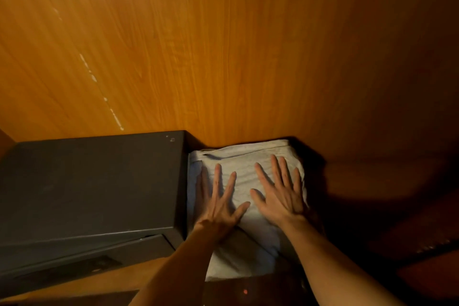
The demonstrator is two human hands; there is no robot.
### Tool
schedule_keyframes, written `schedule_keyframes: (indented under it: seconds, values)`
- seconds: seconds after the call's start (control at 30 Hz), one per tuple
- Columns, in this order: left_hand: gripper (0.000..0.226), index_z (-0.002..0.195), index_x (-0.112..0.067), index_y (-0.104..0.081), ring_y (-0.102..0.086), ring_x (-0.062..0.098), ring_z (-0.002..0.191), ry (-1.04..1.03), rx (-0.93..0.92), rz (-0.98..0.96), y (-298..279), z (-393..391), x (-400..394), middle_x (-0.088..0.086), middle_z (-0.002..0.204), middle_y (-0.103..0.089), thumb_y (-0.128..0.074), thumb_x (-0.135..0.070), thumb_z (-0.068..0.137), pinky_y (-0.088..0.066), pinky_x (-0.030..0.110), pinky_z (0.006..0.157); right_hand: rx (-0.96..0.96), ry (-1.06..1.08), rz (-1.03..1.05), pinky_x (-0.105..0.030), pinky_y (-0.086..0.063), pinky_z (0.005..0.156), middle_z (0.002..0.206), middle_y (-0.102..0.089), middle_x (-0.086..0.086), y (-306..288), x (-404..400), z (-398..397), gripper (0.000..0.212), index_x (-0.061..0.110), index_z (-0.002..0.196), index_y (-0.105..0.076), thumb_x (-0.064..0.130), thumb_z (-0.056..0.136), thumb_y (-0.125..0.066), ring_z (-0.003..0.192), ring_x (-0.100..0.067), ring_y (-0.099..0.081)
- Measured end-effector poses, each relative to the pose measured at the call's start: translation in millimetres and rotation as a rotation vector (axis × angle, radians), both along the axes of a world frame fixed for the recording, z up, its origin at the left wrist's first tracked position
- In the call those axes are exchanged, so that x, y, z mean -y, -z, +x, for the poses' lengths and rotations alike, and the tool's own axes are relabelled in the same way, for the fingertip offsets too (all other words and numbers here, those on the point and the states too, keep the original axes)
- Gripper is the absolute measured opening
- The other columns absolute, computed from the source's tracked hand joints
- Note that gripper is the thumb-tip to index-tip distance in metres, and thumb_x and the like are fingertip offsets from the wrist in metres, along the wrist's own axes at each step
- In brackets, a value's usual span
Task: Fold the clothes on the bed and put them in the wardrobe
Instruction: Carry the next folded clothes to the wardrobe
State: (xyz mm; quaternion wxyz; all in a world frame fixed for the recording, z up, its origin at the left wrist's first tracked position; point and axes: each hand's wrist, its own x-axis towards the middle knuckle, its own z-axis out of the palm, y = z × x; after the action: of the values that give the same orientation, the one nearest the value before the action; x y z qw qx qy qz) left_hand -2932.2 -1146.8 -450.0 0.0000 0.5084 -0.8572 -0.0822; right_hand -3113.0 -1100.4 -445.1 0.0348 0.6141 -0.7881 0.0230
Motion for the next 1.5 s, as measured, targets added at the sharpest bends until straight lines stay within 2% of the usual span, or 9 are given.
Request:
schedule_keyframes:
  seconds: [0.17,0.3,0.8,0.9,1.0,1.1,1.23,1.37,1.5]
  values:
    - [0.082,0.15,-0.045,0.011,0.037,0.032,0.139,-0.002,-0.032,-0.101,18.9,-0.4,19.7,0.0,0.157,0.03,-0.012,-0.085,0.083,0.028,0.049,0.11,0.017,-0.003,0.014,-0.054,0.011,0.117,0.161,0.022,-0.004,8.5,14.9,-7.1,0.075,0.042,0.152,0.008,0.072,0.086,-0.013,0.146,-0.025,0.025]
    - [0.08,0.149,-0.047,0.014,0.036,0.03,0.14,0.003,-0.027,-0.098,20.6,0.1,22.0,-0.002,0.156,0.033,-0.011,-0.085,0.083,0.02,0.05,0.115,0.025,-0.001,0.02,-0.053,0.012,0.116,0.162,0.018,-0.003,14.0,19.5,-8.1,0.076,0.042,0.153,0.003,0.075,0.085,-0.013,0.147,-0.024,0.023]
    - [0.077,0.151,-0.039,0.012,0.035,0.037,0.138,0.028,0.126,0.237,-30.8,-8.2,10.7,0.007,0.15,0.039,-0.021,-0.074,0.091,0.019,0.052,0.112,0.121,-0.02,0.186,-0.051,0.02,0.114,0.159,0.027,0.0,-16.2,14.3,-4.6,0.073,0.042,0.152,0.009,0.069,0.091,-0.021,0.144,-0.022,0.031]
    - [0.073,0.152,-0.037,0.01,0.031,0.029,0.142,-0.015,-0.009,0.163,-33.7,-11.4,5.9,0.009,0.156,0.031,-0.015,-0.07,0.093,0.018,0.047,0.115,0.128,-0.018,0.103,-0.049,0.014,0.117,0.163,0.012,-0.001,-25.7,10.2,-0.4,0.068,0.036,0.155,-0.002,0.057,0.095,-0.026,0.149,-0.02,0.018]
    - [0.073,0.152,-0.031,0.015,0.028,0.023,0.144,-0.015,-0.003,0.017,-36.5,-13.1,8.8,0.008,0.159,0.024,-0.005,-0.068,0.093,0.017,0.041,0.118,0.096,-0.016,-0.025,-0.048,-0.004,0.116,0.158,-0.029,-0.004,-41.6,5.4,12.0,0.061,0.025,0.148,-0.04,0.044,0.089,-0.038,0.148,-0.023,-0.022]
    - [0.071,0.153,-0.026,0.013,0.026,0.018,0.145,0.075,0.006,-0.02,-65.2,-11.6,9.2,0.003,0.159,0.024,-0.004,-0.063,0.096,0.012,0.038,0.12,0.083,-0.094,-0.026,-0.045,-0.013,0.116,0.149,-0.045,-0.004,-68.3,5.8,20.1,0.062,0.02,0.139,-0.054,0.041,0.081,-0.044,0.14,-0.023,-0.039]
    - [0.075,0.154,-0.026,0.007,0.023,0.011,0.143,0.104,-0.022,-0.037,-118.3,-2.7,2.8,-0.002,0.158,0.02,0.003,-0.063,0.09,0.014,0.031,0.118,0.102,-0.17,-0.042,-0.042,-0.003,0.119,0.162,-0.017,-0.002,-120.9,8.7,28.1,0.064,0.021,0.154,-0.022,0.041,0.094,-0.028,0.15,-0.02,-0.009]
    - [0.067,0.154,-0.028,0.005,0.016,0.012,0.147,0.124,0.002,-0.033,-183.8,11.7,-4.5,-0.001,0.161,0.014,-0.005,-0.06,0.097,0.009,0.033,0.121,0.079,-0.179,-0.058,-0.048,-0.021,0.117,0.158,-0.03,-0.005,-194.0,8.5,40.1,0.059,0.019,0.151,-0.032,0.037,0.095,-0.038,0.148,-0.024,-0.022]
    - [0.062,0.155,-0.027,0.003,0.013,0.013,0.148,0.117,-0.018,-0.056,-272.2,30.9,-11.7,-0.002,0.161,0.012,-0.011,-0.055,0.1,0.006,0.033,0.122,0.071,-0.195,-0.081,-0.049,-0.037,0.11,0.15,-0.044,-0.007,-278.5,6.4,55.1,0.055,0.016,0.144,-0.046,0.037,0.095,-0.032,0.142,-0.027,-0.035]
